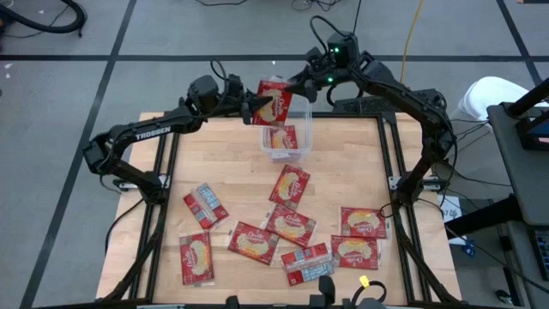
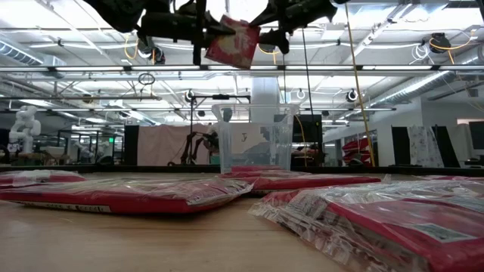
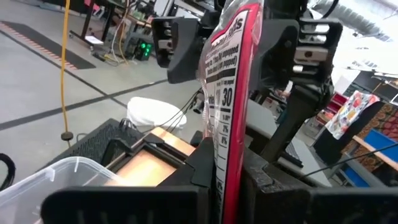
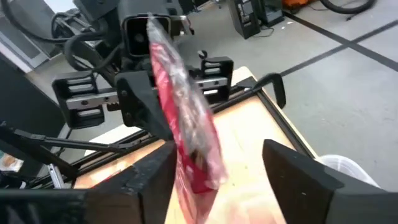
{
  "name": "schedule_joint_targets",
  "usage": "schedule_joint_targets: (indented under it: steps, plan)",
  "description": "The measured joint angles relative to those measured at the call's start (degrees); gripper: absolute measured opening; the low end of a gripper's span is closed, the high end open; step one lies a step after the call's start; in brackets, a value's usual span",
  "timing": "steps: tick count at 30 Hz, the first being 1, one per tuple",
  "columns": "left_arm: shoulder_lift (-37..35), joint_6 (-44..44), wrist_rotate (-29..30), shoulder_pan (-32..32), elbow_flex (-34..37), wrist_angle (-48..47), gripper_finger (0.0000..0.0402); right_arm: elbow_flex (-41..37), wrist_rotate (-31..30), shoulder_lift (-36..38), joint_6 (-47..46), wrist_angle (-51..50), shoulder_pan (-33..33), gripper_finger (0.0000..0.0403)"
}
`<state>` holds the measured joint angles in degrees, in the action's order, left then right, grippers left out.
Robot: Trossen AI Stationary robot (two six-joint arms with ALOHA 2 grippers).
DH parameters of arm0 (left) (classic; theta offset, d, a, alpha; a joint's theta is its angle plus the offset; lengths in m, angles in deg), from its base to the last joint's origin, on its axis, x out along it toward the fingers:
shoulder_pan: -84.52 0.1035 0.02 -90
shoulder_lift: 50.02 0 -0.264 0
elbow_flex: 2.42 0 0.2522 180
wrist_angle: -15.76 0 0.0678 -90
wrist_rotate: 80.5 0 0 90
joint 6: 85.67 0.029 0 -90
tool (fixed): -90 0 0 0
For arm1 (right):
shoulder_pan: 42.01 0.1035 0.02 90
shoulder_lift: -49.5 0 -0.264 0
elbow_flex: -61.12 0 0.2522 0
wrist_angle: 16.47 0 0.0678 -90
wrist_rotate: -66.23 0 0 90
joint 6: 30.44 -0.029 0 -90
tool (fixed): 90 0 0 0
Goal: Sort popcorn bags into baskets
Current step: Put the red popcorn bag into the transparent container
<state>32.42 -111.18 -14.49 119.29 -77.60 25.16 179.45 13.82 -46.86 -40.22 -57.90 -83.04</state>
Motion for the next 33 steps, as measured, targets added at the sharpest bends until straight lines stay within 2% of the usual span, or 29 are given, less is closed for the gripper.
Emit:
schedule_joint_targets:
  steps: [4,8,13,20,24,27,33]
  plan:
    - [0.0,0.8,0.0,0.6,0.0,0.1,0.0022,0.0,0.3,0.0,0.0,-0.7,-1.2,0.0249]
    - [0.0,0.8,0.0,1.2,0.0,0.2,0.0022,0.0,4.7,-0.1,0.1,0.6,-2.2,0.0231]
    - [0.0,-0.8,2.7,1.0,0.0,3.2,0.0036,-1.4,6.2,-0.1,0.8,4.0,-1.8,0.0175]
    - [0.0,1.0,3.7,0.3,0.0,4.0,0.0028,-7.5,8.4,-0.1,-11.4,21.8,-1.6,0.0096]
    - [0.0,1.0,3.7,0.3,0.0,4.0,0.0024,-8.0,10.4,-0.1,-13.4,24.4,-1.6,0.0045]
    - [0.0,1.0,4.7,0.3,0.0,3.4,0.0045,-8.0,10.6,-0.1,-13.6,24.3,-1.9,0.0011]
    - [-1.0,1.5,11.4,-0.7,-0.1,-2.6,0.0139,-8.0,10.6,0.0,-15.0,23.6,-3.6,0.0013]
